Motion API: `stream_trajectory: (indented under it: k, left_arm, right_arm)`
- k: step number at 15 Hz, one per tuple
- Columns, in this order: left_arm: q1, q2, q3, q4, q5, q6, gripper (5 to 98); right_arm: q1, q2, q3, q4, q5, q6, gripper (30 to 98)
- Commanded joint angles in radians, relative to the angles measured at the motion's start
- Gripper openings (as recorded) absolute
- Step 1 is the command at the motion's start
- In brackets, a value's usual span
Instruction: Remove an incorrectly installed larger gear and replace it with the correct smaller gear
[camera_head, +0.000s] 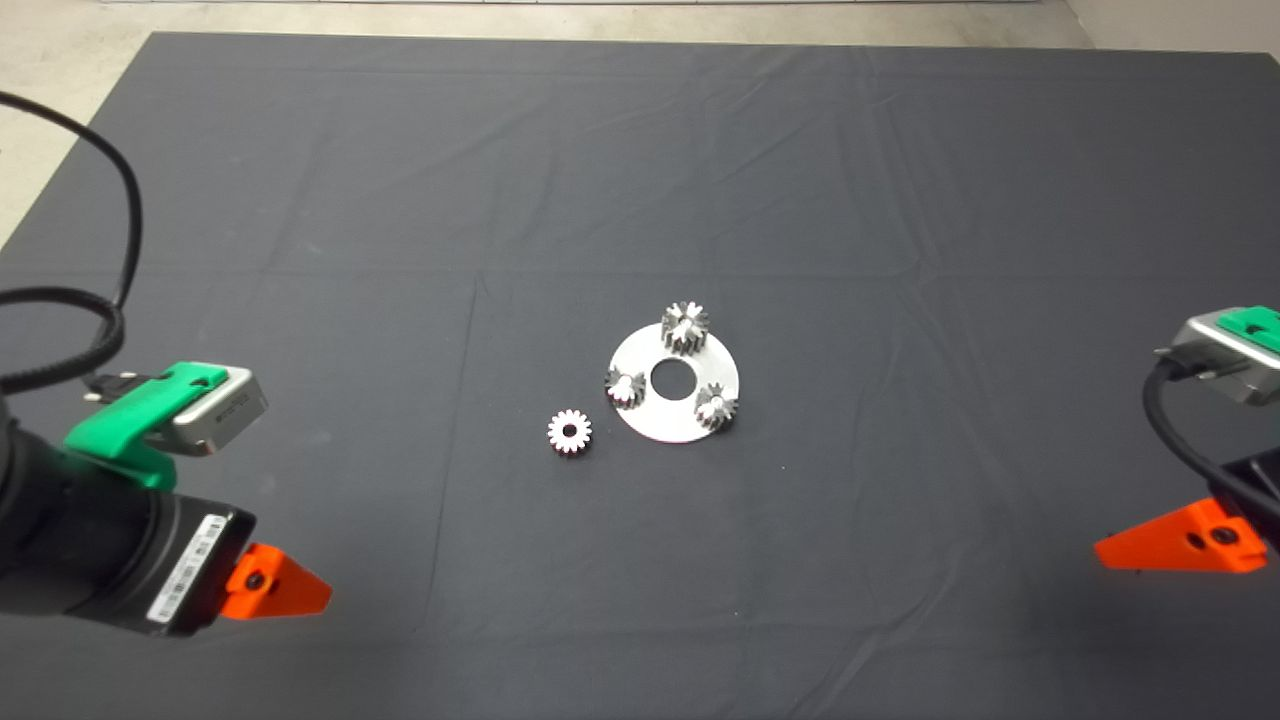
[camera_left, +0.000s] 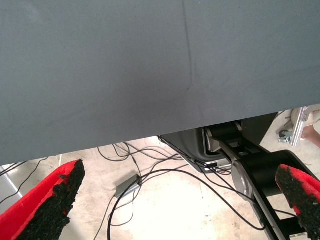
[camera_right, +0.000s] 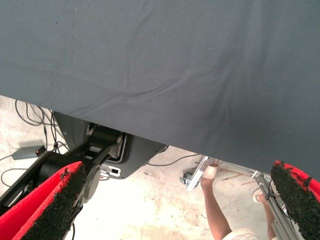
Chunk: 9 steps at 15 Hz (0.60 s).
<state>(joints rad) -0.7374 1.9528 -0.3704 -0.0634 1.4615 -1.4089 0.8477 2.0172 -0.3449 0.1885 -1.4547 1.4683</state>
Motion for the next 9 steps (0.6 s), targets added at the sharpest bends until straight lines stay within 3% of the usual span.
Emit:
stream_trajectory:
  k: [1,6,8,9]
  left_arm:
    - [-0.013,-0.002,0.013,-0.013,0.002,-0.005,98.1]
    - [-0.013,-0.002,0.013,-0.013,0.002,-0.005,98.1]
    - [-0.013,-0.002,0.013,-0.013,0.002,-0.005,98.1]
    - [-0.013,-0.001,0.013,-0.013,0.000,-0.005,98.2]
  right_arm:
    - [0.016,-0.001,0.005,0.031,0.004,0.007,97.7]
    - [0.016,0.006,0.000,0.029,0.000,0.006,97.7]
    - [0.010,0.041,-0.021,0.002,0.000,-0.009,97.7]
    - [0.003,0.095,-0.068,-0.049,0.000,-0.042,97.7]
